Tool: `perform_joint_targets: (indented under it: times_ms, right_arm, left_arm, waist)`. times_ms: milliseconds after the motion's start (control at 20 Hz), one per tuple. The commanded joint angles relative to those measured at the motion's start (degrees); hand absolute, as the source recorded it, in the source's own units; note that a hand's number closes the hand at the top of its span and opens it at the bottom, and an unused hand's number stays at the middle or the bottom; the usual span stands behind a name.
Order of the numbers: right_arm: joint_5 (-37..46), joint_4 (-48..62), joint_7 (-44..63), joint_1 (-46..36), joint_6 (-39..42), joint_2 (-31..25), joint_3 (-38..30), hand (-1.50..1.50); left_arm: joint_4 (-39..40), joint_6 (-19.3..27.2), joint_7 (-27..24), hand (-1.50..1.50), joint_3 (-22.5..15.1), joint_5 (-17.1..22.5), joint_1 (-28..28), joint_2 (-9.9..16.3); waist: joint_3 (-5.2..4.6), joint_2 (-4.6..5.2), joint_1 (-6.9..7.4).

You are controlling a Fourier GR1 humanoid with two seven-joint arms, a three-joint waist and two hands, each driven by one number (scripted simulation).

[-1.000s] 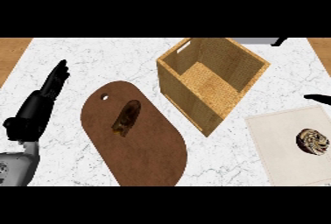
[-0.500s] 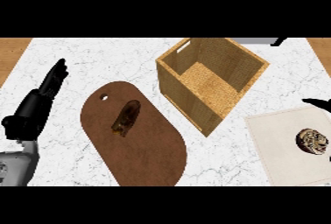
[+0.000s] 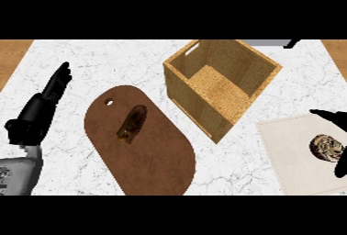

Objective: Pick the cupcake from the placemat and place it in the basket

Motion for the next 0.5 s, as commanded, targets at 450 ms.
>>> perform_joint_targets:
  times_ms: [450]
  right_arm:
    - [7.3, 5.2, -2.8, -1.4, 0.7, 3.8, -4.0, -1.5]
  left_arm:
    - [-5.3, -2.4, 6.8, 0.0, 2.1, -1.4, -1.9, -1.8]
  waist:
    - [0.0, 0.0, 0.12]
